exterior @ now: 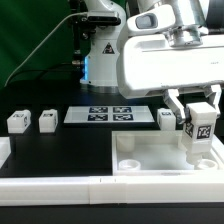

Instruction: Assemble one leg

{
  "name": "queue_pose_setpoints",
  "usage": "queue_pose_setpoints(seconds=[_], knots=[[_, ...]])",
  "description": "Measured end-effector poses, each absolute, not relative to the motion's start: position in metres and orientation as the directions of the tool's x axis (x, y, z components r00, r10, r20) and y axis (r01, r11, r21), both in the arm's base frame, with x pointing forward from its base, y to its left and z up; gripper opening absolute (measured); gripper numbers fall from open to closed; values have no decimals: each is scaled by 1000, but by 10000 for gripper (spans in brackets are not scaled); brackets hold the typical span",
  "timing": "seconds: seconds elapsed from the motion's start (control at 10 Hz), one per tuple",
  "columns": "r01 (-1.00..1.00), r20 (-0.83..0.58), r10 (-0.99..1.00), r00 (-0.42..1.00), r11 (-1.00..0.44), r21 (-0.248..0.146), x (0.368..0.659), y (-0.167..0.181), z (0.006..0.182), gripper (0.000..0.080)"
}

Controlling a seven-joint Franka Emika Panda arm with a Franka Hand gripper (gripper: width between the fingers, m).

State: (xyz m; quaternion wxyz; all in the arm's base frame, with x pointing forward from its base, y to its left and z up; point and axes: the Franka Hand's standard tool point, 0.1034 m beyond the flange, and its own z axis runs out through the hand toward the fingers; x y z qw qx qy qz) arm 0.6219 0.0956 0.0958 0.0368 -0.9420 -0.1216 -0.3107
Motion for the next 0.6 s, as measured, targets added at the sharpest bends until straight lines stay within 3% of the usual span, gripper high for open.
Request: queue_pose_setpoints(seconds=[0.6], knots=[[258, 592, 211, 778, -966, 5, 622, 99, 96, 294]])
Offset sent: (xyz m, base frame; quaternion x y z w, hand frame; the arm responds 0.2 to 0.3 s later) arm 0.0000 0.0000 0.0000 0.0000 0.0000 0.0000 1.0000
